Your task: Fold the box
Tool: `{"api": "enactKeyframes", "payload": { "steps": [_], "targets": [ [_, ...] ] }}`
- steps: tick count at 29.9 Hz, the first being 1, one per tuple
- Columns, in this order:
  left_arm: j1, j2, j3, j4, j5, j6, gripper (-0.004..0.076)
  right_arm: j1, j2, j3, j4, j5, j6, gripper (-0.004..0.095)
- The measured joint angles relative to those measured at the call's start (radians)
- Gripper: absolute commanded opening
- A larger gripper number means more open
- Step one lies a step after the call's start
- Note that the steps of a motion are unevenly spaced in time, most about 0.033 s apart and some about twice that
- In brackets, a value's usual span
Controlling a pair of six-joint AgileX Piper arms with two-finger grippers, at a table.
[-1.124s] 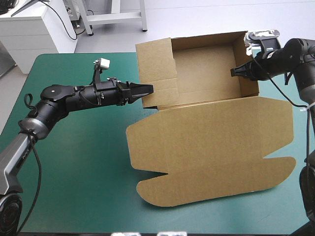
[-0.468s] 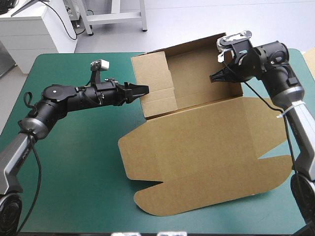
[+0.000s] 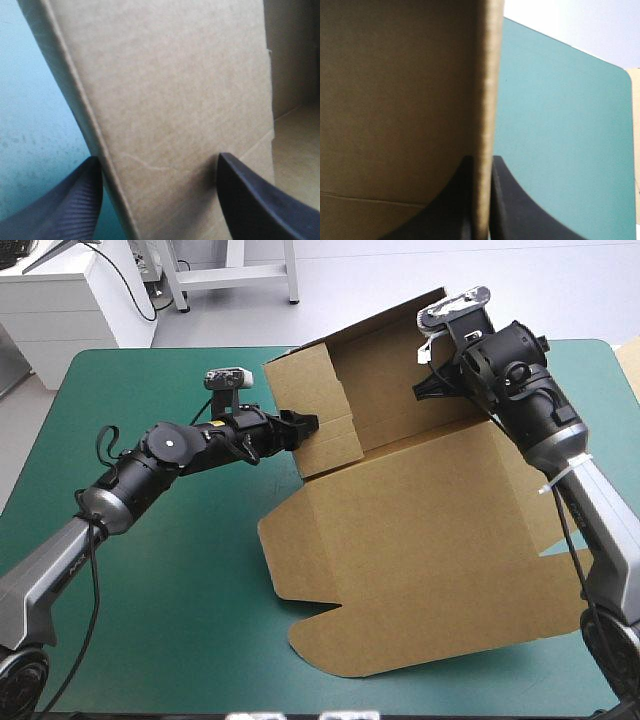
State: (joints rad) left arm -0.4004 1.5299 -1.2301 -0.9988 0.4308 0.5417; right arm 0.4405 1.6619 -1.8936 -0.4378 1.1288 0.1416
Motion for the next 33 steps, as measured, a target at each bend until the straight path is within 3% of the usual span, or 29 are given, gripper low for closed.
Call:
{"api": "enactKeyframes", "payload": {
  "steps": [7,21,25,30,33],
  "targets": [
    [-0.042,0.005,0.000,0.042,-0.127,-0.065,0.0457,0.032,0.000,-0.084,-0.034,0.071,0.001,0.0000],
    [-0.043,0.030,0.000,0.034,-0.165,-0.051,0.0448,0.035,-0.001,-0.098,0.023,0.105,0.003,0.0000],
    [-0.043,0.030,0.001,-0.002,-0.165,-0.016,0.0310,0.035,-0.001,-0.098,0.024,0.108,0.003,0.0000],
    [-0.033,0.030,0.003,-0.137,-0.170,0.154,0.0006,0.031,-0.009,-0.102,0.011,0.116,0.004,-0.0001],
    [-0.029,0.037,0.004,-0.231,-0.171,0.263,-0.0008,0.029,-0.016,-0.102,0.010,0.117,0.011,-0.0001]
  ]
}}
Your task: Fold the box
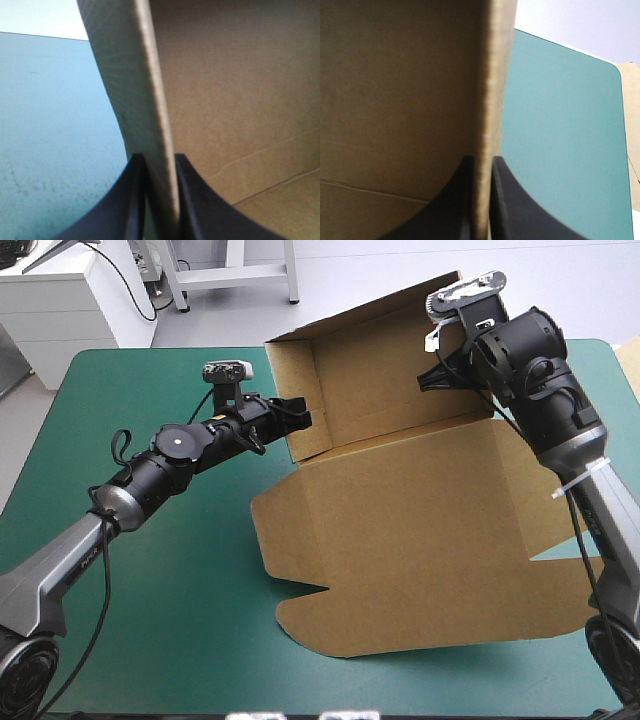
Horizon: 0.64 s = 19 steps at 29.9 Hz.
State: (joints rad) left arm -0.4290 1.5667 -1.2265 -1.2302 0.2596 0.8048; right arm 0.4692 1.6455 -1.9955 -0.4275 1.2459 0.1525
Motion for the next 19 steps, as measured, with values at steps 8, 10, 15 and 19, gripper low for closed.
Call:
{"api": "enactKeyframes", "payload": {
  "steps": [8,10,15,19],
  "targets": [
    [0.006,0.002,0.002,-0.073,-0.004,0.030,-0.0008,0.000,-0.005,-0.004,0.000,0.001,0.007,-0.0001],
    [0.006,0.002,0.002,-0.057,-0.005,-0.008,-0.0008,0.000,-0.005,-0.004,-0.009,0.002,0.007,-0.0002],
    [0.006,0.002,-0.025,0.178,0.041,-0.224,-0.0008,-0.001,-0.005,0.035,-0.023,0.002,0.022,-0.0002],
    [0.006,0.004,-0.094,0.544,0.173,-0.536,-0.0008,-0.026,-0.005,0.120,0.035,0.003,0.037,-0.0002]
  ]
}}
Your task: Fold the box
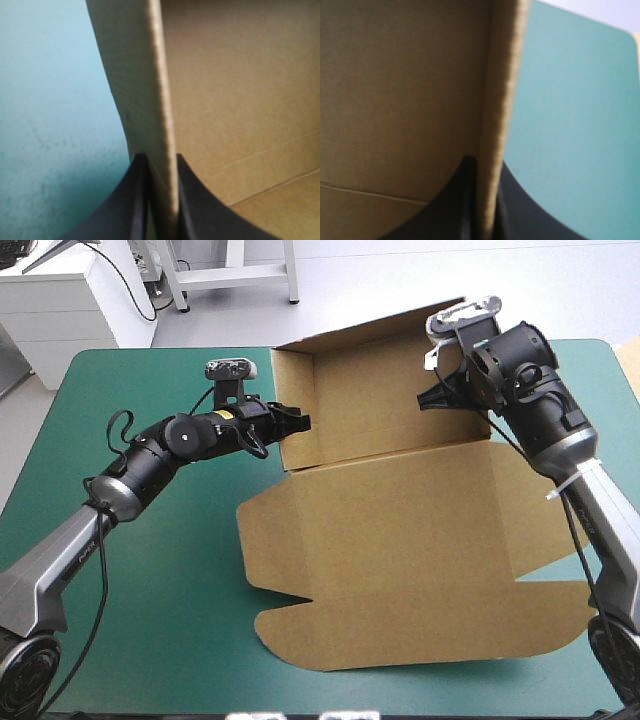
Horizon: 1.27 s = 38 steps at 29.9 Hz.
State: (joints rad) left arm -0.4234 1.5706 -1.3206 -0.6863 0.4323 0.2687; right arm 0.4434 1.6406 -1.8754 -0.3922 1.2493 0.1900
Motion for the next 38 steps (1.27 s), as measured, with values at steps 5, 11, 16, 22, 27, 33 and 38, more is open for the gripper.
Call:
{"api": "enactKeyframes", "payload": {
  "steps": [5,11,16,22,27,33,38],
  "targets": [
    [-0.011,0.016,-0.096,0.414,0.282,-0.296,-0.0008,-0.034,0.002,0.166,0.183,-0.029,0.007,-0.0002],
    [-0.020,0.090,-0.159,0.556,0.485,-0.404,-0.0008,-0.048,0.052,0.281,0.290,-0.073,0.007,-0.0002],
    [-0.021,0.174,-0.164,0.563,0.534,-0.415,-0.0008,-0.049,0.119,0.297,0.307,-0.073,-0.002,-0.0002],
    [-0.021,0.220,-0.168,0.563,0.545,-0.416,0.0060,-0.053,0.157,0.297,0.330,-0.069,-0.033,0.0079],
    [-0.022,0.222,-0.178,0.566,0.582,-0.369,0.0313,-0.069,0.158,0.297,0.374,-0.066,-0.082,0.0415],
    [-0.030,0.222,-0.180,0.555,0.590,-0.349,0.0588,-0.072,0.160,0.297,0.403,-0.066,-0.102,0.0679],
    [-0.030,0.223,-0.209,0.555,0.585,-0.346,0.0589,-0.072,0.163,0.269,0.402,-0.093,-0.103,0.0686]
  ]
}}
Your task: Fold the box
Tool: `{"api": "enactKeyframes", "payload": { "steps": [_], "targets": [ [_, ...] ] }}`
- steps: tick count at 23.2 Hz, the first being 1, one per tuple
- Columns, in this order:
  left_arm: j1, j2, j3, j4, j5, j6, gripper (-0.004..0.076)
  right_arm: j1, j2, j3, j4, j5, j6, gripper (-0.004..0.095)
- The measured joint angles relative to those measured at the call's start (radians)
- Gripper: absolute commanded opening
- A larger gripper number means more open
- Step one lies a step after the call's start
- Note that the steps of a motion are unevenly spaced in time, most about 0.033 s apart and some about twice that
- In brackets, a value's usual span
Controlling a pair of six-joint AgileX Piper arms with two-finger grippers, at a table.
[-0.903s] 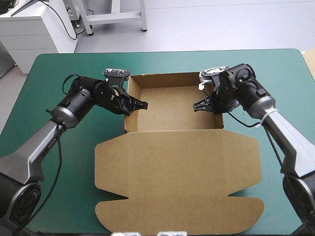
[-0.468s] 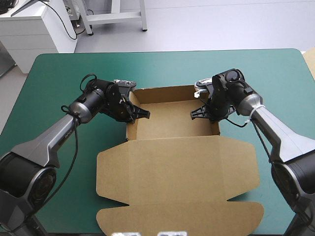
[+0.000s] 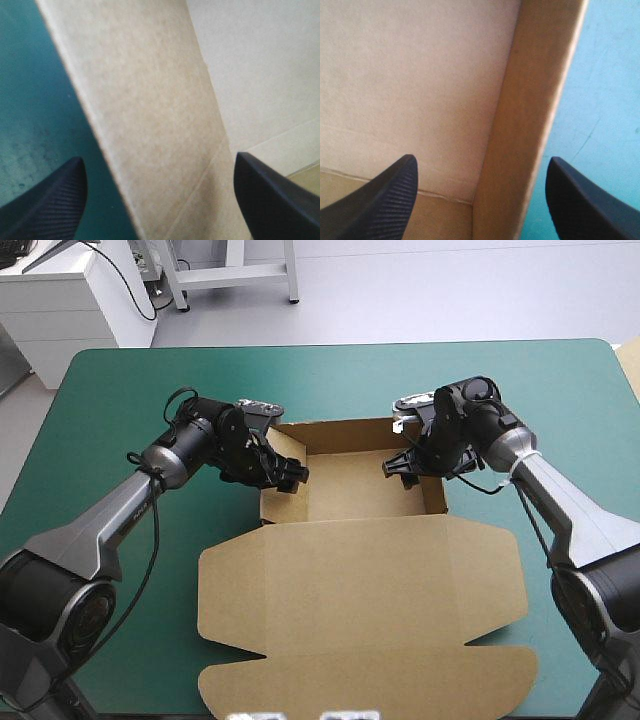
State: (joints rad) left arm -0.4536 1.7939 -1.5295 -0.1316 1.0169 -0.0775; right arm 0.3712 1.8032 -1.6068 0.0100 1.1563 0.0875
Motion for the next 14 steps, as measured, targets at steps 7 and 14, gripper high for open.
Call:
{"api": "enactKeyframes", "payload": {
  "steps": [7,14],
  "targets": [
    [0.000,0.002,-0.219,0.040,0.166,-0.006,0.0575,0.000,0.000,-0.160,0.008,0.053,0.000,0.0672],
    [-0.001,-0.089,-0.349,0.116,0.231,-0.006,-0.0004,0.000,-0.024,-0.193,0.005,0.084,0.034,0.0672]
  ]
}}
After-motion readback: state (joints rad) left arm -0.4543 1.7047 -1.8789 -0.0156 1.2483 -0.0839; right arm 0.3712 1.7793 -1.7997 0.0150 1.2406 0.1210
